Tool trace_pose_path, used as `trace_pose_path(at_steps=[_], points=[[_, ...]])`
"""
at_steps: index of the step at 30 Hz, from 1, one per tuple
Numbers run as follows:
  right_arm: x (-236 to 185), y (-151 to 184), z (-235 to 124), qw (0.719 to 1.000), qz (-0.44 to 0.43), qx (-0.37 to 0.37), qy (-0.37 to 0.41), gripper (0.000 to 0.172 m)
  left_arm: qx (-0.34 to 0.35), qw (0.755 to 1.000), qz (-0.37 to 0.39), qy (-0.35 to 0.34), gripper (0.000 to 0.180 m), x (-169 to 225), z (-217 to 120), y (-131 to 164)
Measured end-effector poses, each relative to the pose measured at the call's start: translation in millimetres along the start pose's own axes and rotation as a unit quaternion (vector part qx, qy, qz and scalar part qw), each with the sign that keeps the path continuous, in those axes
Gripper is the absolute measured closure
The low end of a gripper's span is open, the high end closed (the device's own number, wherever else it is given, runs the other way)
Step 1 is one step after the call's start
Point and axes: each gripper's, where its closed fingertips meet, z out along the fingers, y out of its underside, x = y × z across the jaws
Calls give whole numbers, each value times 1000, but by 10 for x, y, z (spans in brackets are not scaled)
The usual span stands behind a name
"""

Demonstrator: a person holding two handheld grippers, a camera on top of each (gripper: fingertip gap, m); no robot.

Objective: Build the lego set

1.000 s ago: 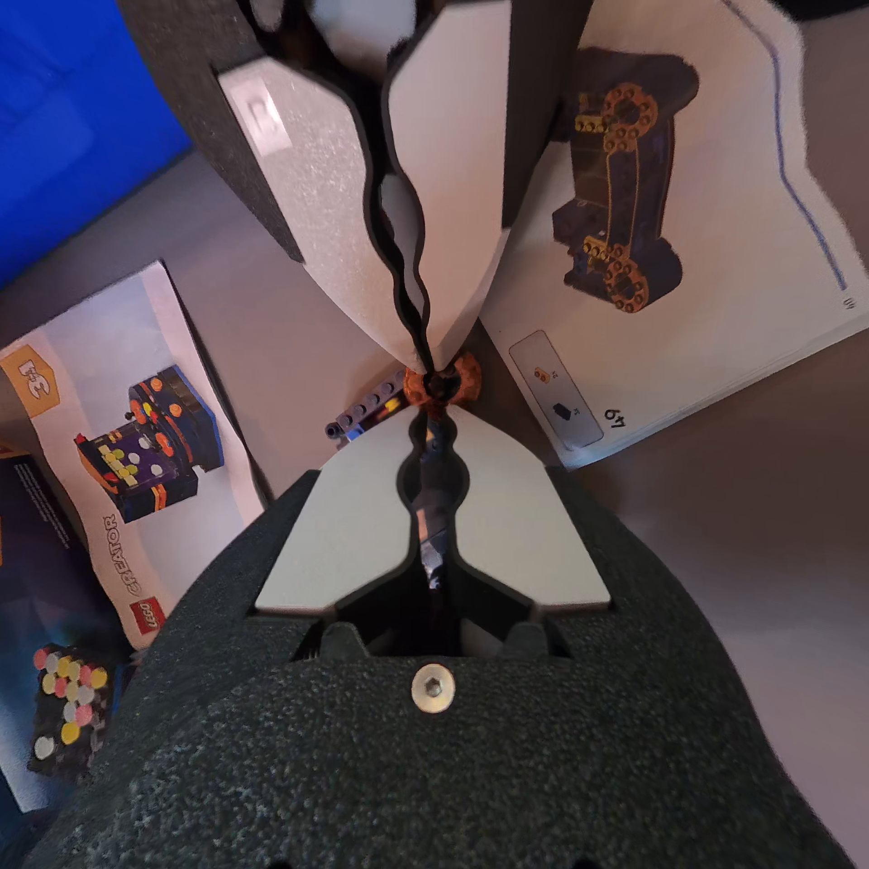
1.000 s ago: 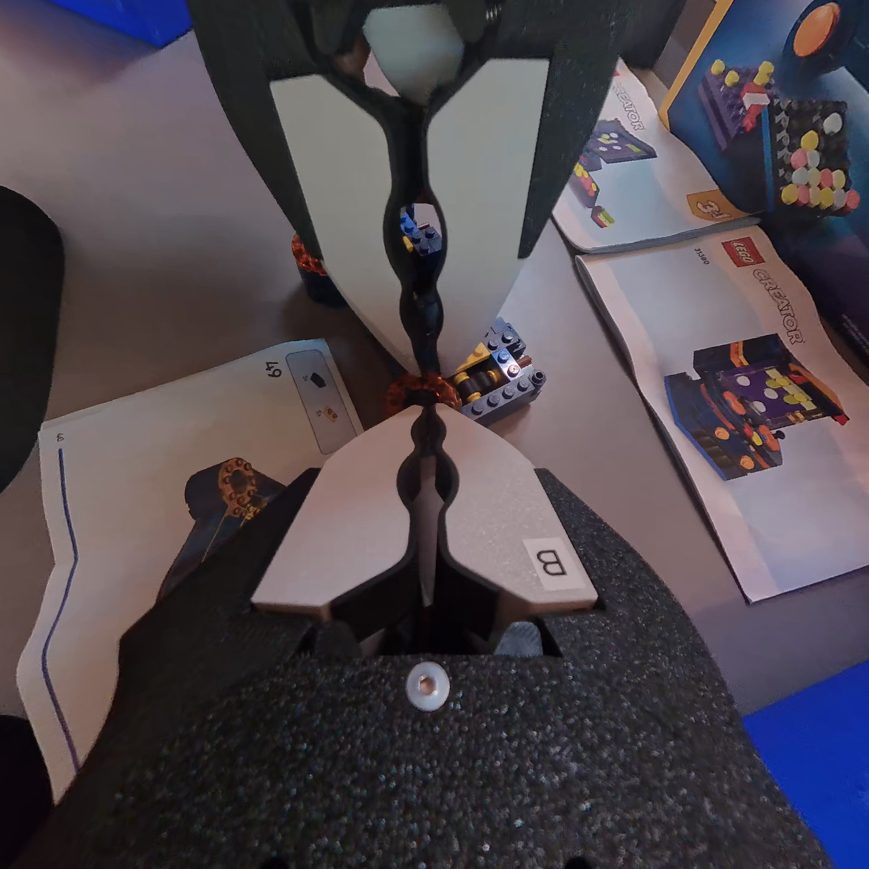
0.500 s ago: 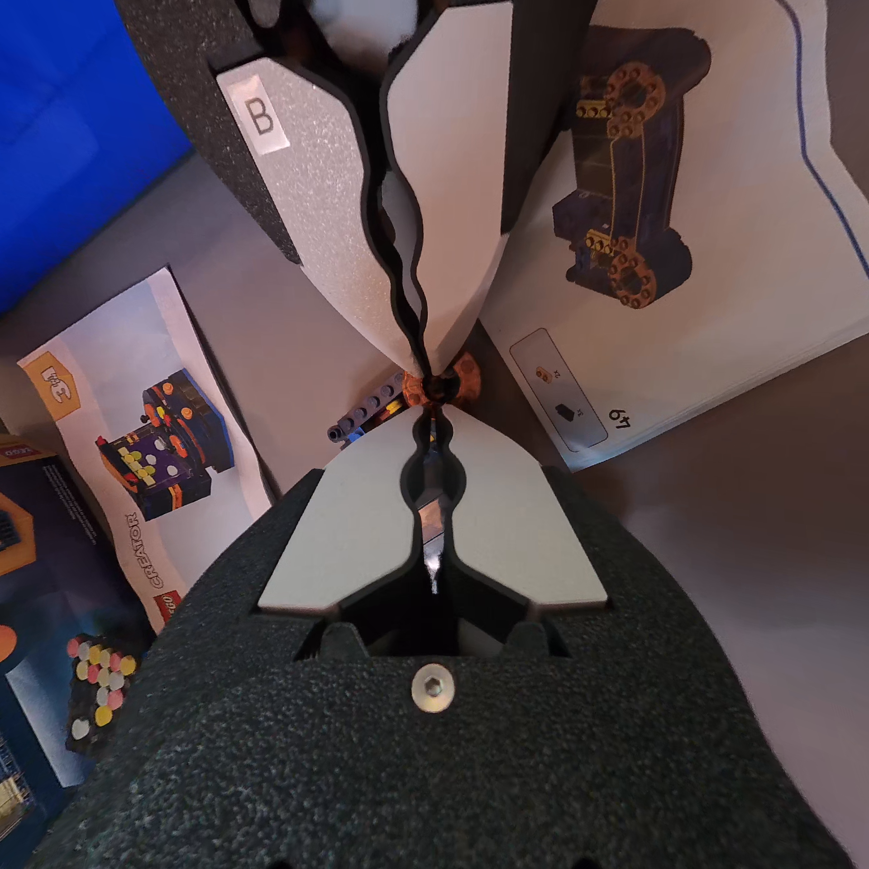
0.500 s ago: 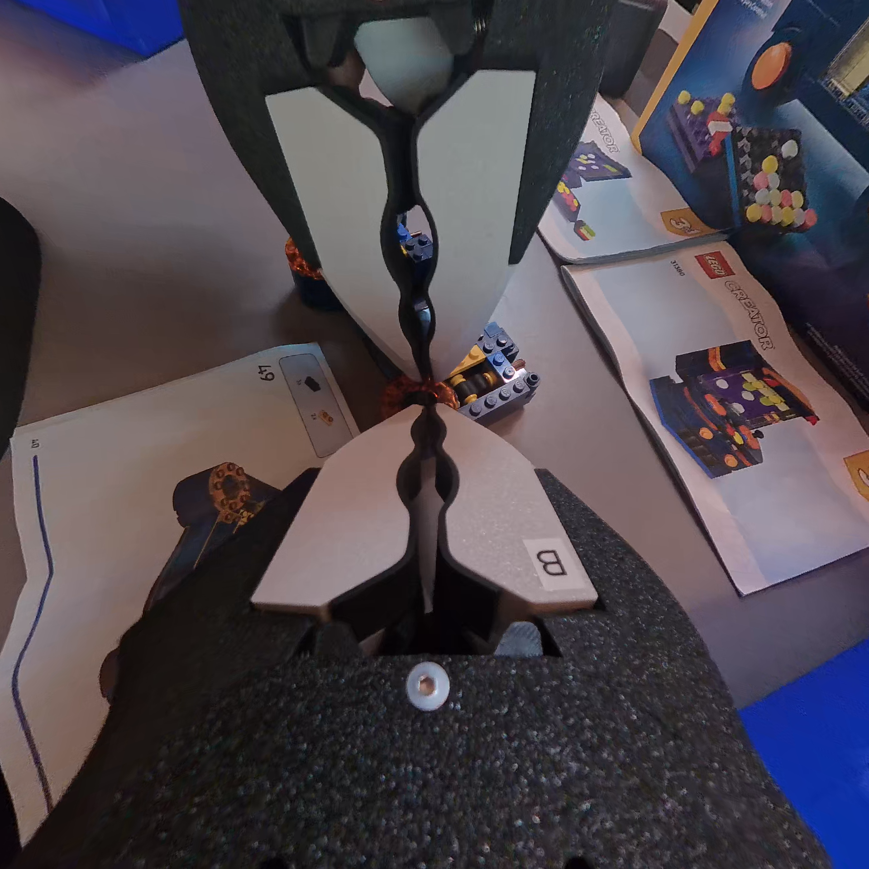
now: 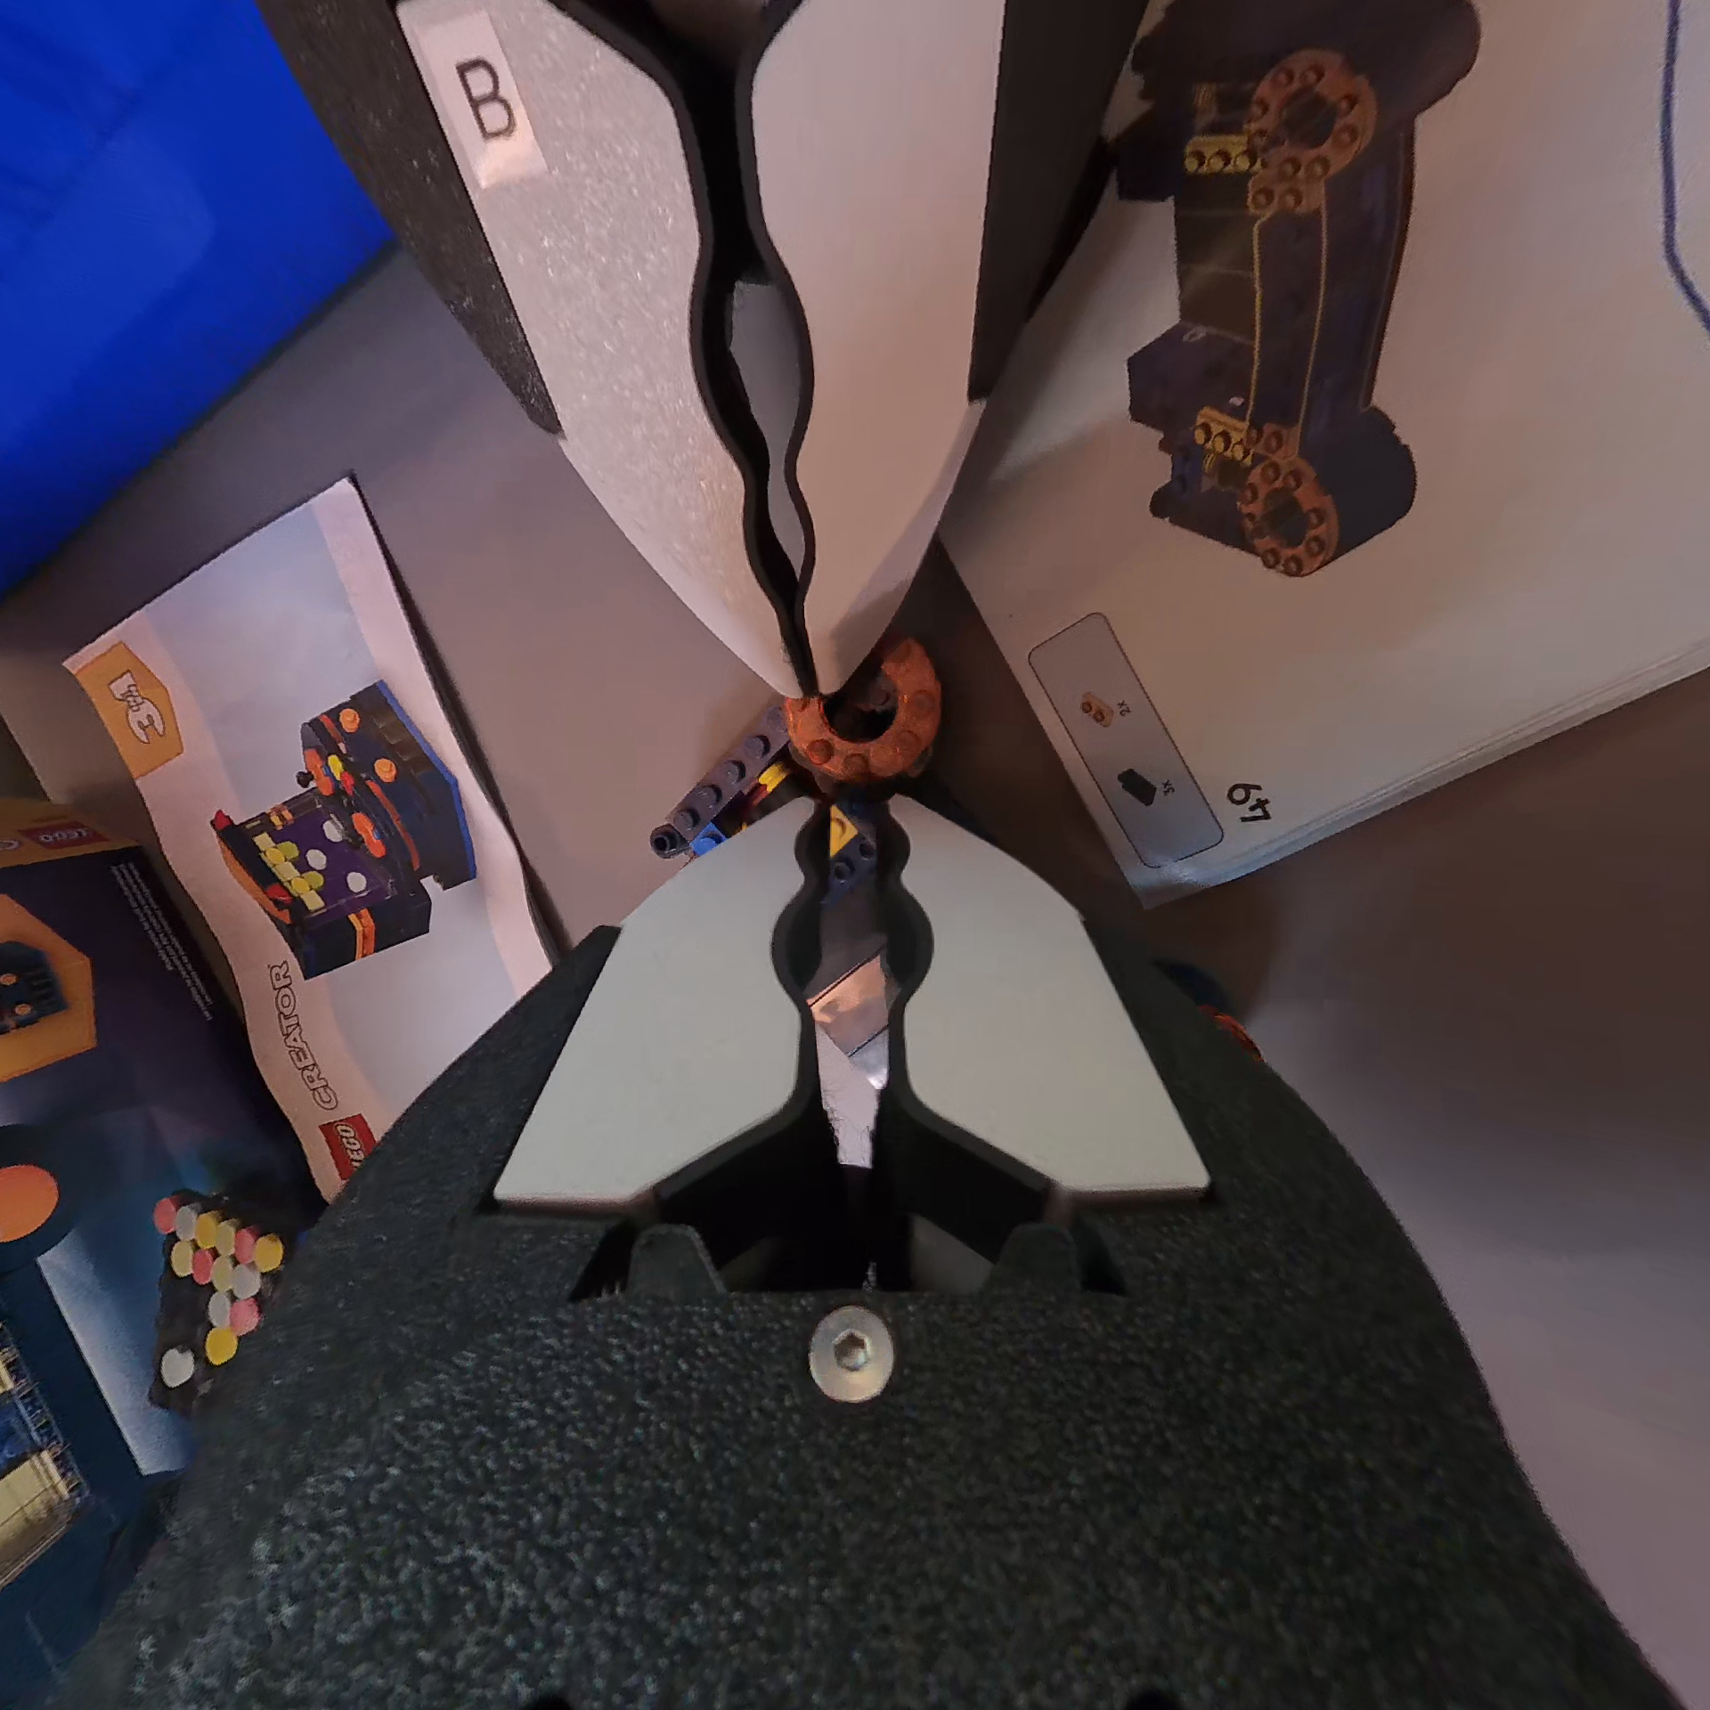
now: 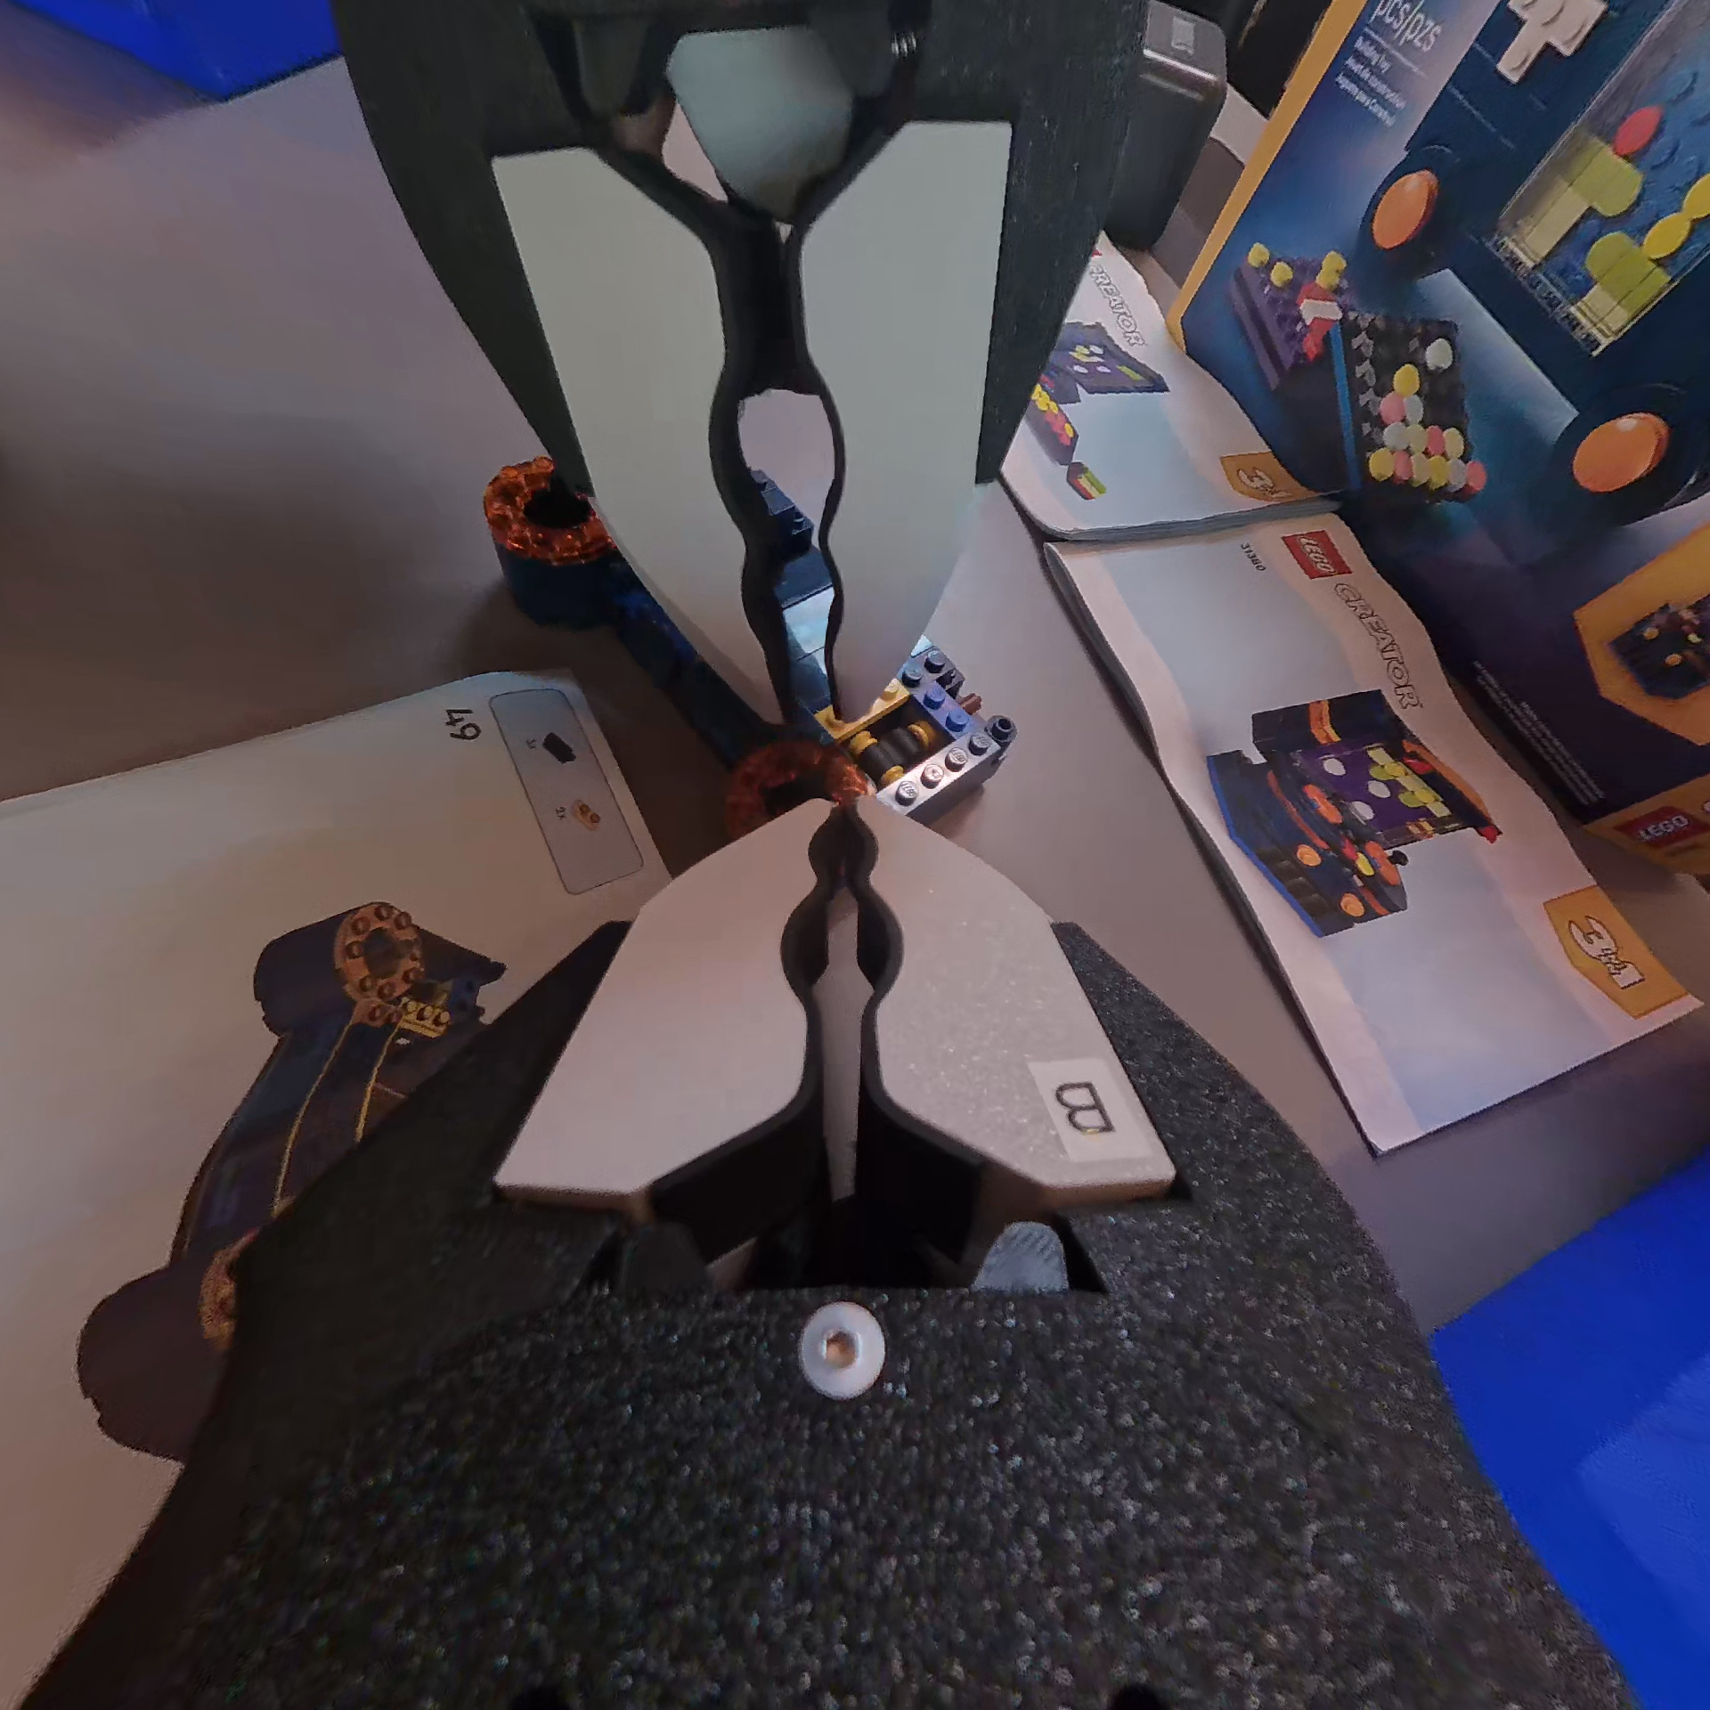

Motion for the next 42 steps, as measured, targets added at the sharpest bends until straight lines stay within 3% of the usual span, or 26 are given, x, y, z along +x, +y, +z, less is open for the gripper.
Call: trace_pose_path(at_steps=[9,13,19,26,30,34,42], points=[[-8,12,-33,999,20,3,-25,172,38,999,-19,-23,164,-47,-96,-75],[-24,7,-21,999,26,3,-33,172,29,999,-17,-20,152,-22,-2,-57],[-72,-5,-10,999,15,4,-42,172,26,1000,-11,-1,159,60,39,-53],[-11,-76,-66,999,25,24,-37,172,23,999,-18,-17,155,30,-17,-37],[-55,-27,-181,993,69,-3,-97,139,34,999,-24,-28,150,11,-22,-75],[-89,150,-93,994,44,-48,-93,142,31,999,-24,-27,150,29,26,-58],[-112,119,-31,995,28,-41,-82,152,33,999,-23,-32,154,31,12,-31]])
